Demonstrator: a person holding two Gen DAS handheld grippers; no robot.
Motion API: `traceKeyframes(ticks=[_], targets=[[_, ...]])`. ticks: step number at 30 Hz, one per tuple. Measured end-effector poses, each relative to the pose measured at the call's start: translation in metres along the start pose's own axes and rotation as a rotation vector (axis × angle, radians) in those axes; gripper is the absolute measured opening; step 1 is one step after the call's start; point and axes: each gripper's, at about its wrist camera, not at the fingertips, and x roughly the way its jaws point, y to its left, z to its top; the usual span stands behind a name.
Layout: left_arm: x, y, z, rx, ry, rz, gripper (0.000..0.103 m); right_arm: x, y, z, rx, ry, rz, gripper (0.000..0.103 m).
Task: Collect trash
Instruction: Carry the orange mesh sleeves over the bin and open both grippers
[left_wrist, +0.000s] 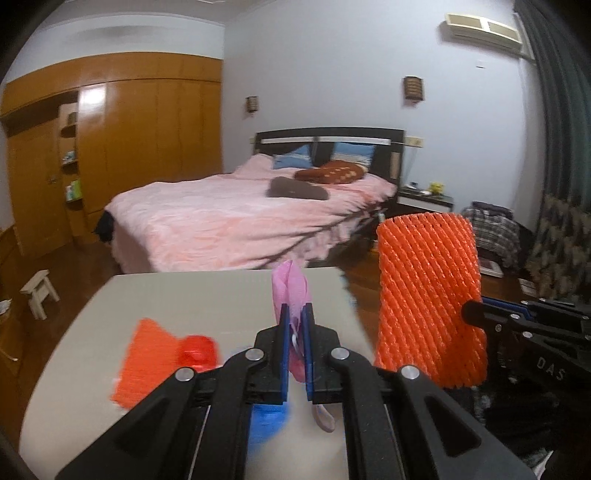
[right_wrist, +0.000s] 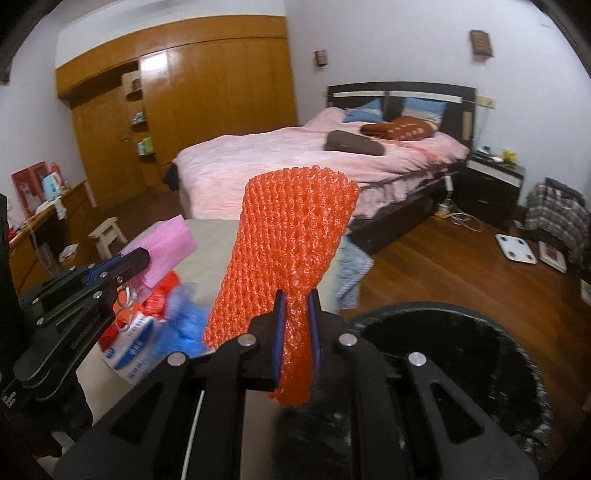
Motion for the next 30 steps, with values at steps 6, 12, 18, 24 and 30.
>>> traceKeyframes(ticks=[6,12,18,24,30], targets=[[0.013,-0.047,-0.001,0.024,0.018,-0.117,0.006,-0.02,-0.046,-0.017,0.045,0.02,-0.103,0.011],[0.027,-0.099,-0.002,0.052,0.041,-0.229,0.006,-0.032,-0.091,-0.037,0.101,0.042,-0.199,0.012],[0.044,-0.133,-0.003,0.062,0.076,-0.313,0.006,-0.038,-0.128,-0.06,0.154,0.07,-0.281,0.013],[0.055,-0.15,-0.01,0.07,0.111,-0.37,0.029,-0.041,-0.151,-0.082,0.191,0.093,-0.344,0.03],[0.045,-0.131,-0.014,0.08,0.085,-0.316,0.056,-0.045,-0.146,-0.084,0.194,0.065,-0.365,0.079]])
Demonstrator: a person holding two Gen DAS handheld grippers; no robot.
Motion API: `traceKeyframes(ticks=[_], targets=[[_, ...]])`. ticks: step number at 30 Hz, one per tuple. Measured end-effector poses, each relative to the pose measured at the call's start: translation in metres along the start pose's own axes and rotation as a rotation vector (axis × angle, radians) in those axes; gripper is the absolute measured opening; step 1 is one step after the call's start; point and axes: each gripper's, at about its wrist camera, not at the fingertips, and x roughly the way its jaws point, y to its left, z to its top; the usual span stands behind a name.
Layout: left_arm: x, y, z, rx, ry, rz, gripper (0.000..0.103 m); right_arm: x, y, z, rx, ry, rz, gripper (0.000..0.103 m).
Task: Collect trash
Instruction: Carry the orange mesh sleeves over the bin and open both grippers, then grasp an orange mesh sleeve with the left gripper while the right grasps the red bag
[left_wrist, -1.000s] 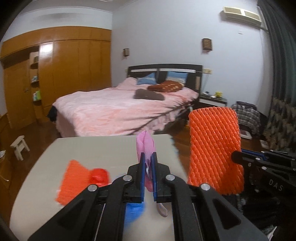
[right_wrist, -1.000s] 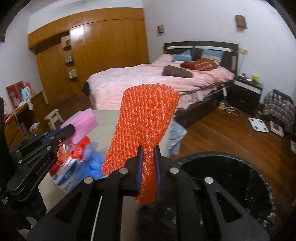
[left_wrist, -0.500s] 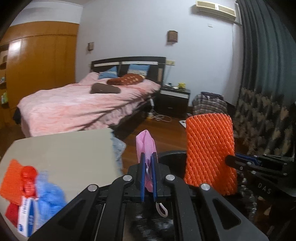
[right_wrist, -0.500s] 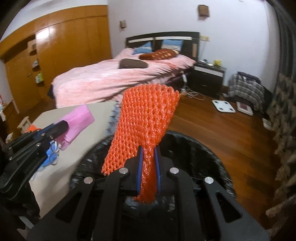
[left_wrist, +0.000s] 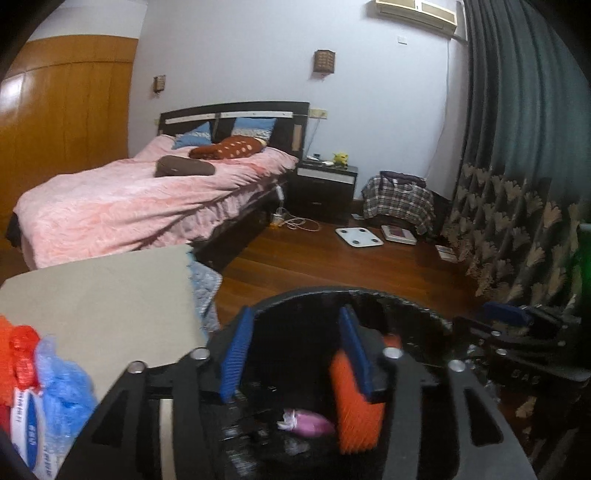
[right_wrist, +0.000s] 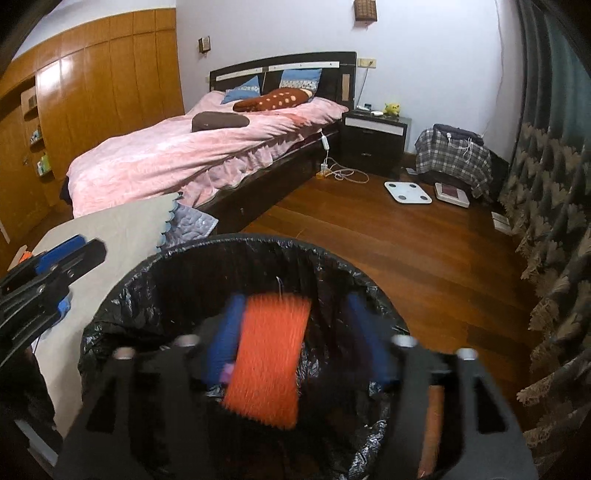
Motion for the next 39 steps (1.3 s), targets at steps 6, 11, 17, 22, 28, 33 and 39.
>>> traceKeyframes(ticks=[6,11,17,22,28,33,39], targets=[[-0.031,0.036,-0.003,-0.012,-0.039,0.121,0.084,-0.011,0.022,0.009,-0.005,-0.066,0.031,0.097],[-0.058,0.071,-0.008,-0.032,-0.063,0.221,0.088,-0.014,0.059,0.018,-0.03,-0.086,0.114,0.097],[-0.09,0.117,-0.018,-0.076,-0.075,0.344,0.089,-0.009,0.115,0.031,-0.068,-0.091,0.211,0.097],[-0.107,0.154,-0.027,-0.111,-0.08,0.437,0.088,-0.004,0.165,0.037,-0.113,-0.103,0.292,0.097],[-0.117,0.2,-0.045,-0.156,-0.052,0.534,0.087,0.005,0.213,0.043,-0.159,-0.108,0.354,0.097],[-0.118,0.235,-0.059,-0.2,-0.017,0.575,0.08,0.017,0.245,0.042,-0.173,-0.1,0.391,0.097],[-0.103,0.257,-0.071,-0.236,0.035,0.555,0.068,0.03,0.266,0.039,-0.192,-0.085,0.402,0.097]])
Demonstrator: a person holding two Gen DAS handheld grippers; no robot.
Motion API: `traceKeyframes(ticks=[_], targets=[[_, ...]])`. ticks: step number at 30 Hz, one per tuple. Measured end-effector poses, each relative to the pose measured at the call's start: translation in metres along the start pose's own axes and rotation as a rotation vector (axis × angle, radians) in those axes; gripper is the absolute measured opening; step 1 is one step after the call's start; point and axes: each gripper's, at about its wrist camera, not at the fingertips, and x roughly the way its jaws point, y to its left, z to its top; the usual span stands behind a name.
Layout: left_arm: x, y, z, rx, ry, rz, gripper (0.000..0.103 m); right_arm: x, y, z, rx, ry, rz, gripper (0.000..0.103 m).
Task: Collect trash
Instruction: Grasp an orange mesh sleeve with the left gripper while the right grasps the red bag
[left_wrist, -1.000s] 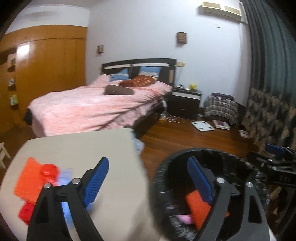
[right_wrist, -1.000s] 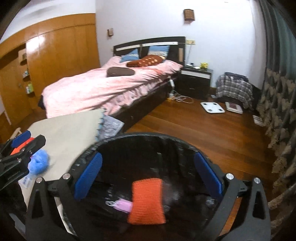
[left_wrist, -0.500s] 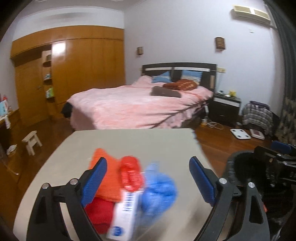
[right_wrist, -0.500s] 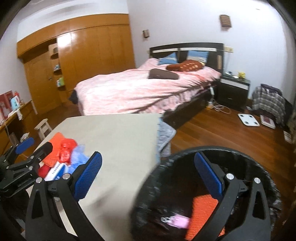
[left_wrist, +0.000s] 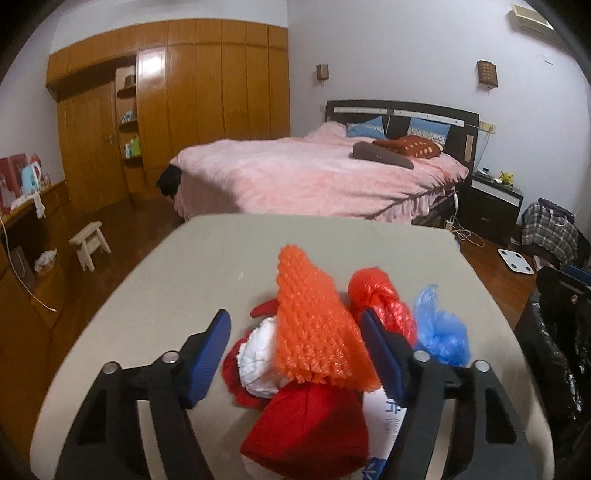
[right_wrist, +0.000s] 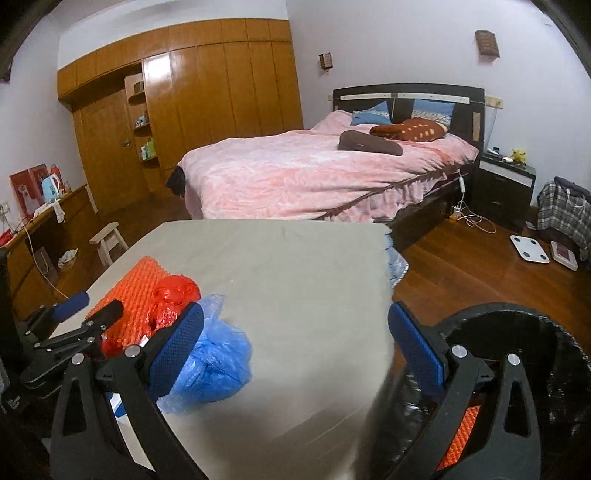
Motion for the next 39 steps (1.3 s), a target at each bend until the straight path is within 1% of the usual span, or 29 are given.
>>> traceKeyframes(ticks=[3,6,8,11,17,22,26,28,29,30,32,39], targets=[[0.008,0.0,-0.004,-0.004,0.019,-0.011,0.064,0.01,0.006,-0.001,-0.014,0.013,0.009,0.097],[0.015,0.0,-0.006,-0.004,0.032,-0.03,0.055,0.016,0.009,-0.002,-0.028,0.018,0.012,0.097],[0.016,-0.002,-0.008,0.0,0.035,-0.038,0.042,0.02,0.012,-0.003,-0.031,0.02,0.016,0.097],[0.019,-0.003,-0.007,-0.002,0.035,-0.049,0.033,0.025,0.016,-0.002,-0.03,0.021,0.023,0.097],[0.01,-0.001,-0.006,-0.012,0.008,-0.05,0.032,0.031,0.026,-0.002,-0.042,0.023,0.045,0.097],[0.009,0.002,-0.004,-0.007,0.004,-0.059,0.032,0.037,0.036,0.0,-0.053,0.024,0.064,0.097],[0.005,0.005,-0.003,-0.01,-0.011,-0.066,0.019,0.041,0.043,0.003,-0.059,0.027,0.086,0.097],[0.002,0.009,0.0,-0.023,-0.026,-0.066,0.018,0.044,0.047,0.004,-0.064,0.031,0.102,0.096],[0.0,0.011,0.001,-0.027,-0.033,-0.064,0.017,0.045,0.051,0.005,-0.069,0.033,0.113,0.092],[-0.001,0.015,0.003,-0.033,-0.04,-0.06,0.017,0.046,0.053,0.005,-0.074,0.036,0.121,0.083],[-0.001,0.02,0.004,-0.043,-0.042,-0.058,0.015,0.052,0.061,0.005,-0.081,0.052,0.147,0.077],[-0.003,0.035,0.004,-0.062,-0.049,-0.049,0.014,0.068,0.092,0.0,-0.105,0.091,0.21,0.069]])
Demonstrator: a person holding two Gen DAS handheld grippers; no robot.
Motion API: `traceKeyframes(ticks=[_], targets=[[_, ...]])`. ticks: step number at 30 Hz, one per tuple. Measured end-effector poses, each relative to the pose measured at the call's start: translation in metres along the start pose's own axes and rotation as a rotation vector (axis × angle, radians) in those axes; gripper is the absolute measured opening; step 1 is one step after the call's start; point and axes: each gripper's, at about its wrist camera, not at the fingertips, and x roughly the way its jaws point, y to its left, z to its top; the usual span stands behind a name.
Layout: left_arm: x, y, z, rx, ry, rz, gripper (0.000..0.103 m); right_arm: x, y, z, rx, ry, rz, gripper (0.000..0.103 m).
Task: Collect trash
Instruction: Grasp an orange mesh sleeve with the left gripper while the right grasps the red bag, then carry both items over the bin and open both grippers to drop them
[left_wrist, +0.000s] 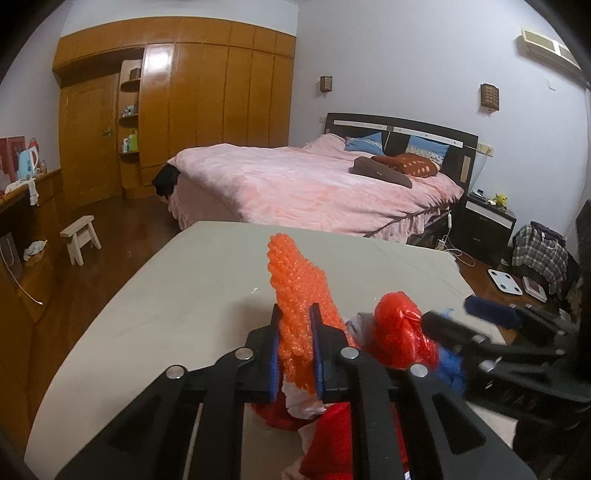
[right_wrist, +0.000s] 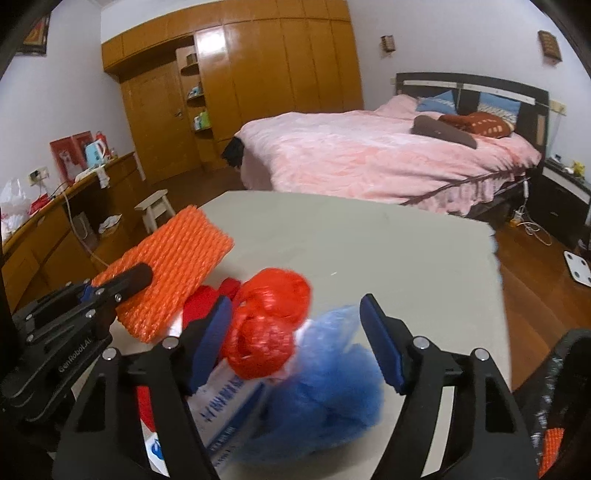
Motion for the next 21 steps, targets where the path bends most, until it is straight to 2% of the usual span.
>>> traceKeyframes(ticks=[4,7,9,11,15,21], targets=[[0.0,0.003,0.0,-0.003,-0.003,0.008,0.014,0.01,0.01,-0.004,-0.009,0.022,0.01,0.063],[0.001,0.006,-0.001,-0.007,-0.003,0.012,0.014,0.016,0.015,-0.006,-0.021,0.038,0.012,0.055],[0.001,0.007,-0.001,-0.008,-0.002,0.016,0.014,0.021,0.017,-0.007,-0.025,0.053,0.022,0.042],[0.002,0.008,-0.001,-0.012,-0.002,0.019,0.014,0.023,0.019,-0.008,-0.031,0.066,0.035,0.035],[0.001,0.007,-0.001,-0.011,-0.002,0.022,0.014,0.019,0.019,-0.008,-0.033,0.054,0.045,0.031],[-0.005,0.0,0.002,-0.002,-0.018,0.019,0.014,-0.002,0.018,0.003,-0.023,-0.001,0.059,0.031]])
